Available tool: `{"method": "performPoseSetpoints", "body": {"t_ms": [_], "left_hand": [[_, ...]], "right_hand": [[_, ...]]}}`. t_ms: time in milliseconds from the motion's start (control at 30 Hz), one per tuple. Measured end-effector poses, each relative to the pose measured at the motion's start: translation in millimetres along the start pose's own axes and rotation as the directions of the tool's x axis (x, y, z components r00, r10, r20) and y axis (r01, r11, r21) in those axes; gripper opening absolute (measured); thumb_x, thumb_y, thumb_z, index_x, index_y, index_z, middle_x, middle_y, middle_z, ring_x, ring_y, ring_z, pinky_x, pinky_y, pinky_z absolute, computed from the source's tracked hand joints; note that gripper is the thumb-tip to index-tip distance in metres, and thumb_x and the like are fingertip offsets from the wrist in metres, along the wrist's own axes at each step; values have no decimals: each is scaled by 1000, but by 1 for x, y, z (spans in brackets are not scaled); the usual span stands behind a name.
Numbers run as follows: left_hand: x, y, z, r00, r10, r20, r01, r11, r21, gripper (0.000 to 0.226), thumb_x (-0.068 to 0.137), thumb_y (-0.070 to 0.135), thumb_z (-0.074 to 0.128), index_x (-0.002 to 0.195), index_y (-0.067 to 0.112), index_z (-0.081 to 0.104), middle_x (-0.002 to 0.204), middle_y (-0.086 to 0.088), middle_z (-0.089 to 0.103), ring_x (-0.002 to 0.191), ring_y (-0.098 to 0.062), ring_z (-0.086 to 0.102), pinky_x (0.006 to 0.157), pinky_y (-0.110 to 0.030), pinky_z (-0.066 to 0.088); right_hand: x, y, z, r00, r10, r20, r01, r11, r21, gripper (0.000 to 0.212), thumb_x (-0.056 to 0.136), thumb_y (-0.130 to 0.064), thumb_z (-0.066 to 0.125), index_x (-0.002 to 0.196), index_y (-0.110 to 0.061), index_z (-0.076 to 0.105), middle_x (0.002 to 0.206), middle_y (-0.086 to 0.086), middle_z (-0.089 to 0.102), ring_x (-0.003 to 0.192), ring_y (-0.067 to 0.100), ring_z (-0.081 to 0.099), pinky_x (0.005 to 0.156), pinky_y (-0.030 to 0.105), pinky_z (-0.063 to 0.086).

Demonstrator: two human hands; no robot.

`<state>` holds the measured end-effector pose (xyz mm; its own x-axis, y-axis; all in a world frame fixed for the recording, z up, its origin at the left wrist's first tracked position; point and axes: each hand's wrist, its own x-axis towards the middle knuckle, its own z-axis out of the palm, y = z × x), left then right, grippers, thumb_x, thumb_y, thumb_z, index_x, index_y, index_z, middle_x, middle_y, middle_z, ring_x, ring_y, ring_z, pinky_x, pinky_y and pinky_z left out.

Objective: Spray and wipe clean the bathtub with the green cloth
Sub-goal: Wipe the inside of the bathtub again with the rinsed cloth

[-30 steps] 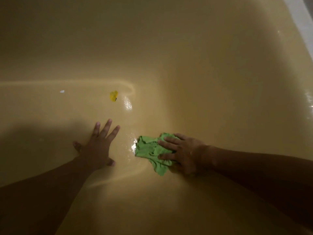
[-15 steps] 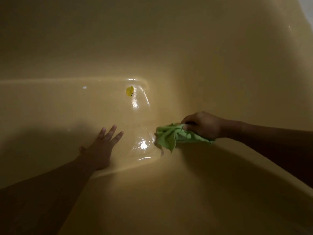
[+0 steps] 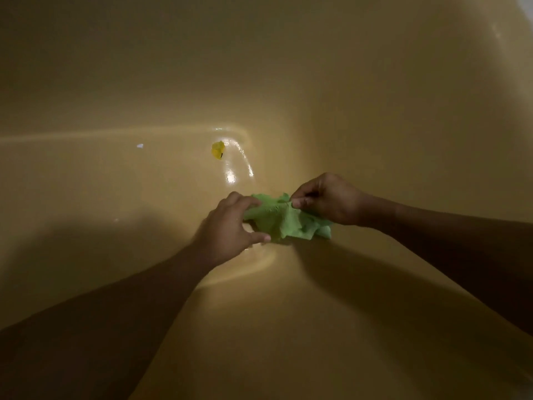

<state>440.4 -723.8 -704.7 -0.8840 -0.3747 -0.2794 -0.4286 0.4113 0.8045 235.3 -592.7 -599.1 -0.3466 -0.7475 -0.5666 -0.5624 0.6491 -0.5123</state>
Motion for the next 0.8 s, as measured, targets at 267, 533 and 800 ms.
{"method": "performPoseSetpoints", "body": {"t_ms": [267, 533, 800], "left_hand": [[14, 24, -34, 949, 157, -273, -185, 979, -81, 8, 94, 18, 63, 99, 16, 68, 96, 2, 70, 89, -13, 64, 84, -24, 50], [27, 73, -117, 959, 222, -173, -217, 975, 48, 14, 108, 12, 44, 107, 21, 55, 84, 0, 59, 74, -15, 54, 59, -21, 40], [12, 62, -166, 960, 281, 5, -243, 819, 520, 62, 86, 69, 64, 118, 22, 40, 103, 2, 50, 83, -21, 50, 68, -34, 39]], "right_hand": [[-14, -19, -31, 988, 126, 93, -137, 982, 129, 35, 91, -40, 74, 115, -15, 67, 104, -3, 69, 92, 14, 66, 77, 29, 54], [-3, -34, -39, 993, 25, -112, -84, 827, -556, 10, 94, -16, 58, 90, -21, 51, 86, 0, 56, 86, 26, 54, 82, 36, 41], [-1, -52, -58, 966, -134, -220, -51, 737, -674, 17, 85, -22, 61, 79, -26, 46, 82, -5, 57, 84, 24, 55, 82, 37, 25]]}}
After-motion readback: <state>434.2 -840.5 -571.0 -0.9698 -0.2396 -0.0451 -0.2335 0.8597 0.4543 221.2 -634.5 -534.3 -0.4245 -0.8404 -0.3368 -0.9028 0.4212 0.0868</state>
